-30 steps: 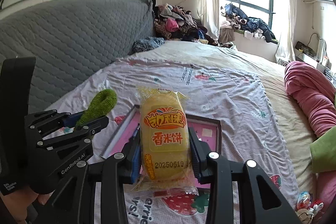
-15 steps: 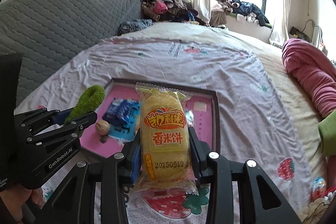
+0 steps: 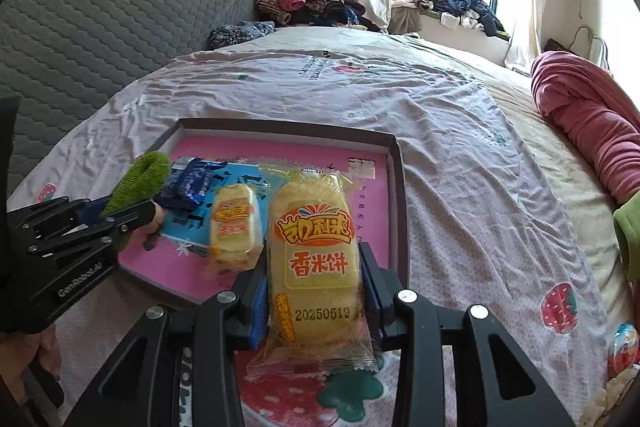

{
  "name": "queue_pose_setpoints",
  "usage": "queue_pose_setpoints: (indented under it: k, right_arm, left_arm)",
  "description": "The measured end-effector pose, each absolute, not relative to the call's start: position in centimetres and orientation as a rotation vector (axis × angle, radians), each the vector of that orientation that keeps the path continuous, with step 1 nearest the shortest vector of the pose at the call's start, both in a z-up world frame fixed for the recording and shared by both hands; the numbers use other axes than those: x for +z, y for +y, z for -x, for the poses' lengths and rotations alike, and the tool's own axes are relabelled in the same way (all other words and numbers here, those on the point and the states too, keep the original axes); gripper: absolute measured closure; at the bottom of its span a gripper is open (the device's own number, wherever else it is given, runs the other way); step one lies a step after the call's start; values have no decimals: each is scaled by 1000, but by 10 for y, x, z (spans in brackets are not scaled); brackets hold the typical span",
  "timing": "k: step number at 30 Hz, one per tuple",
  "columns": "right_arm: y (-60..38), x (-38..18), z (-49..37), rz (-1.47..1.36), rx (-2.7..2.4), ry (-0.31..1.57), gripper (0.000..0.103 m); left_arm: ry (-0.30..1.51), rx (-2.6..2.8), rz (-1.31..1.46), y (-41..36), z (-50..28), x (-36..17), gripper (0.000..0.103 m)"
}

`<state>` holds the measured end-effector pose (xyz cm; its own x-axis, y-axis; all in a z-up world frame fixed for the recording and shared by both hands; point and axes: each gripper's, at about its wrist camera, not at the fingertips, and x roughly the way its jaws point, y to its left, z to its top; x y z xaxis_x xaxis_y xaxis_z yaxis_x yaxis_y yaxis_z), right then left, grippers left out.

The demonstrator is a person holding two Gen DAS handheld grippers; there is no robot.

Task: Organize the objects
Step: 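Lift and carry the green ring and yellow cake packet with both grippers over the tray, then lower the green ring and cake packet into the tray and open both grippers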

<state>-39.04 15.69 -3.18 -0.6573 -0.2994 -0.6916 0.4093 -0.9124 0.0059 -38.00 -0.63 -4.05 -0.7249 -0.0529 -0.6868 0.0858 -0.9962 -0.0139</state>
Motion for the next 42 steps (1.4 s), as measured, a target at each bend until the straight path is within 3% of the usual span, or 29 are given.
queue_pose_setpoints:
  k: [42]
  right_arm:
    - [165,-54,412,-1049,-2572,180,64]
  left_arm:
    - [91,-2868,-1145,5,394,-65,76]
